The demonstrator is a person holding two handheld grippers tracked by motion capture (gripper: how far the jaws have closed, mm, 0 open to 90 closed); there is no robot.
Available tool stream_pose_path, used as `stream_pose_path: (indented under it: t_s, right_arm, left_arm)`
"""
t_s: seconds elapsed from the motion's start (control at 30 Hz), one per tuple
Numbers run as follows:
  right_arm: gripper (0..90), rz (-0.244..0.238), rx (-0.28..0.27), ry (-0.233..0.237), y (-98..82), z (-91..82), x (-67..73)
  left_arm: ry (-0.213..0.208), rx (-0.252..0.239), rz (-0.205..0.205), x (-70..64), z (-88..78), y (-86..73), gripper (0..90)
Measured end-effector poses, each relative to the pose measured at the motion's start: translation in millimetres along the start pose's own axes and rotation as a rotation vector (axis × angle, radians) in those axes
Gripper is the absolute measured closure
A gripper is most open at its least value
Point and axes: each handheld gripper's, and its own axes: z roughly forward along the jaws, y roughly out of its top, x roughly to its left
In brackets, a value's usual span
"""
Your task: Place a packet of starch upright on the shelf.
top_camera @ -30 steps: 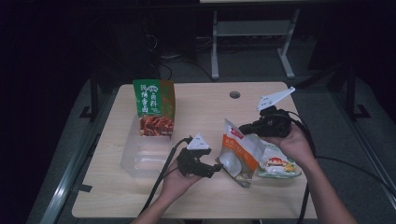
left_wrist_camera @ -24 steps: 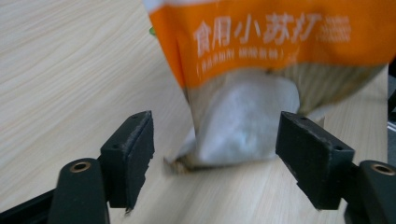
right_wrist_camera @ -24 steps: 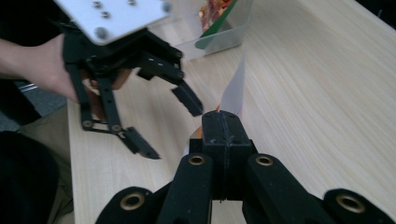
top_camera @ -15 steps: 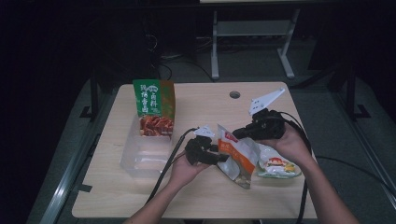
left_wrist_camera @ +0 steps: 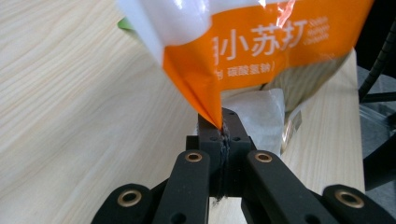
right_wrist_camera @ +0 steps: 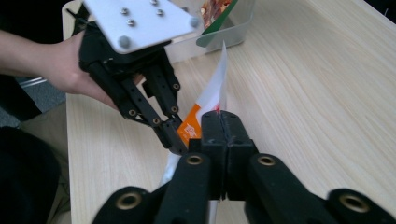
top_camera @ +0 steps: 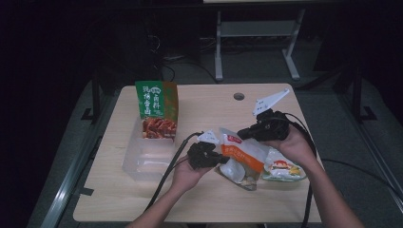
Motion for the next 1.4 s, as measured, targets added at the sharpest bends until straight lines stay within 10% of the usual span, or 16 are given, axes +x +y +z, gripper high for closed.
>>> stream_pose_path:
  t_s: [0.3, 0.6, 1.13, 1.4]
  right_arm:
    - [56.7, 0.086, 0.001, 0.005, -14.3, 2.5, -4.7]
    - [53.1, 0.136, -0.025, 0.036, -36.6, 3.4, -6.4]
    - [76.5, 0.154, -0.016, 0.115, -57.4, 33.8, 2.7]
    - [89.1, 0.149, -0.032, 0.128, -58.8, 39.1, 4.4]
  left_arm:
    - [0.057, -0.017, -0.004, -2.8, -9.9, -8.9, 89.7]
    - [0.086, -0.028, -0.037, -2.3, -13.9, -12.6, 89.6]
    - [0.126, -0.021, -0.029, -5.3, -19.7, -17.2, 88.2]
    - [0.165, -0.027, -0.025, -11.8, -30.8, -20.3, 68.8]
